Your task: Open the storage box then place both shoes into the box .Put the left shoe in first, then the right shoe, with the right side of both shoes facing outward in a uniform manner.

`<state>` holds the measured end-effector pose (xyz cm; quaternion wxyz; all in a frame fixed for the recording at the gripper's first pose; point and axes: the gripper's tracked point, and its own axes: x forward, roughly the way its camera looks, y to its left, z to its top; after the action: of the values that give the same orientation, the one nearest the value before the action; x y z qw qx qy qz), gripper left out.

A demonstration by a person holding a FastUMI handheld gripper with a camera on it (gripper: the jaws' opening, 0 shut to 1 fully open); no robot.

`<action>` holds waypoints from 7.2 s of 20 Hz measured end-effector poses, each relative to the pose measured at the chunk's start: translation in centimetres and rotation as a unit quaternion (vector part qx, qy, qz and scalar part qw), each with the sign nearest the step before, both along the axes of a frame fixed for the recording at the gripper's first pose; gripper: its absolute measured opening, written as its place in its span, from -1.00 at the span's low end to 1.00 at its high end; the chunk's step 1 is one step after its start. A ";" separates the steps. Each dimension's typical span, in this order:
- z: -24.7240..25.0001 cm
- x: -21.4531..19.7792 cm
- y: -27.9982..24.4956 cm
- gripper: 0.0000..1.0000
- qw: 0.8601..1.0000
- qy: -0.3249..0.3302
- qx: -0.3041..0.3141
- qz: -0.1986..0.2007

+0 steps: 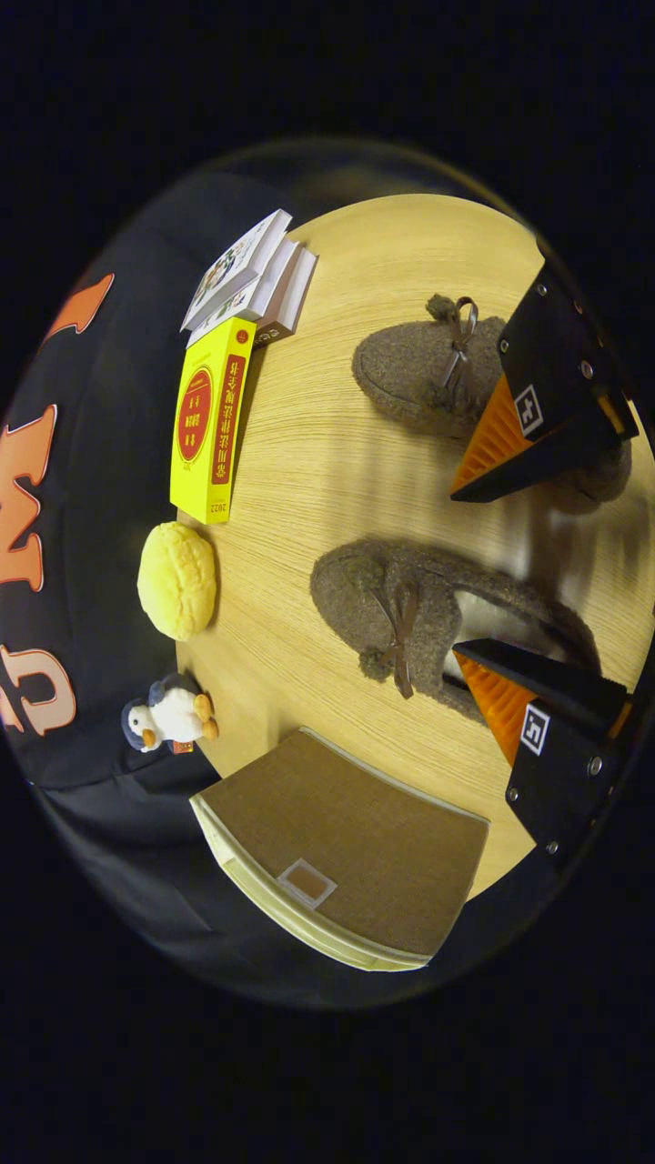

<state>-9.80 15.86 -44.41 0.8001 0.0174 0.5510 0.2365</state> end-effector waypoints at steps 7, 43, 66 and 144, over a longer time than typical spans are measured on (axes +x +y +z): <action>-1.9 1.2 1.8 0.16 1.000 0.018 0.007 -0.020; 21.5 4.7 14.9 -0.93 0.994 -0.033 0.105 -0.026; 16.0 0.4 27.7 -0.93 0.995 0.086 0.037 -0.023; -5.5 1.5 -15.1 -0.81 0.987 0.057 -0.052 -0.139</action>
<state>-8.30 0.76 -49.91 0.7922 0.0662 0.5995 0.0924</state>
